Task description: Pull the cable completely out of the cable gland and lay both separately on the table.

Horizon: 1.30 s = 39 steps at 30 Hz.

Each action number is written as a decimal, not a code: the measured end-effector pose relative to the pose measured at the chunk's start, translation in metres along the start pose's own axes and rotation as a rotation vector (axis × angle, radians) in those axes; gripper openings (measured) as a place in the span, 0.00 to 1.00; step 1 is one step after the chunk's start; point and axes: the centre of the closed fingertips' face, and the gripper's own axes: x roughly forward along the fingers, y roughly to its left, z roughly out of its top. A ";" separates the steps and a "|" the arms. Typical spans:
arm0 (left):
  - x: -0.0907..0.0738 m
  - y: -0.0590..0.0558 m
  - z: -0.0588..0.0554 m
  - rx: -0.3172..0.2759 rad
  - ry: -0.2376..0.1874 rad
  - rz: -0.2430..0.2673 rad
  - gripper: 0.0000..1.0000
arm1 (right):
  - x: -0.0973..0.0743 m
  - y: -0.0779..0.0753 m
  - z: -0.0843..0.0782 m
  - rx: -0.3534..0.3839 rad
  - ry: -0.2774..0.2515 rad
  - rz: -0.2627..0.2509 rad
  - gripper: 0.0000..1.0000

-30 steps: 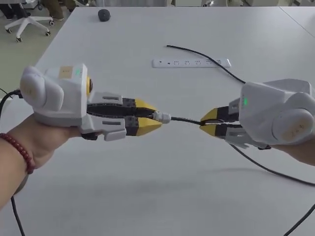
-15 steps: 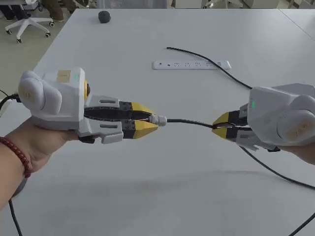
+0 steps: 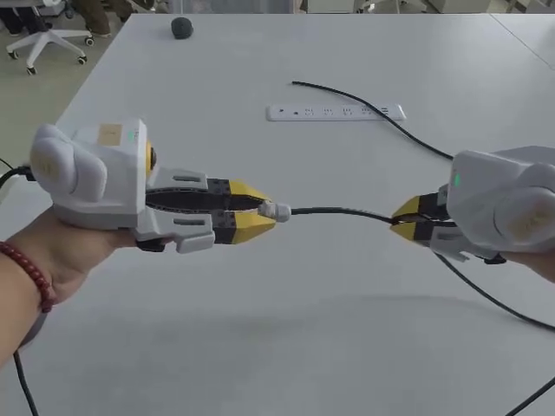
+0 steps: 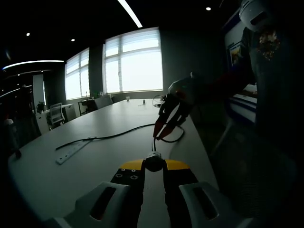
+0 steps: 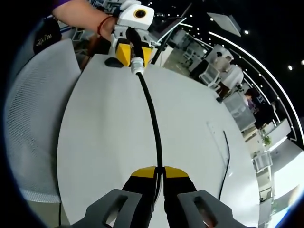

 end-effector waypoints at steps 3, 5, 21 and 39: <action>0.003 0.001 -0.002 -0.004 0.001 0.000 0.16 | 0.000 -0.002 -0.005 0.001 0.011 -0.005 0.00; 0.006 0.002 -0.003 -0.005 0.001 -0.002 0.16 | 0.000 -0.002 -0.007 0.006 0.018 -0.002 0.00; 0.014 0.007 -0.009 -0.019 0.011 0.003 0.16 | -0.001 -0.013 -0.029 0.031 0.076 -0.041 0.00; 0.021 0.009 -0.006 -0.020 -0.008 -0.008 0.16 | 0.024 -0.058 -0.046 0.323 0.081 -0.116 0.00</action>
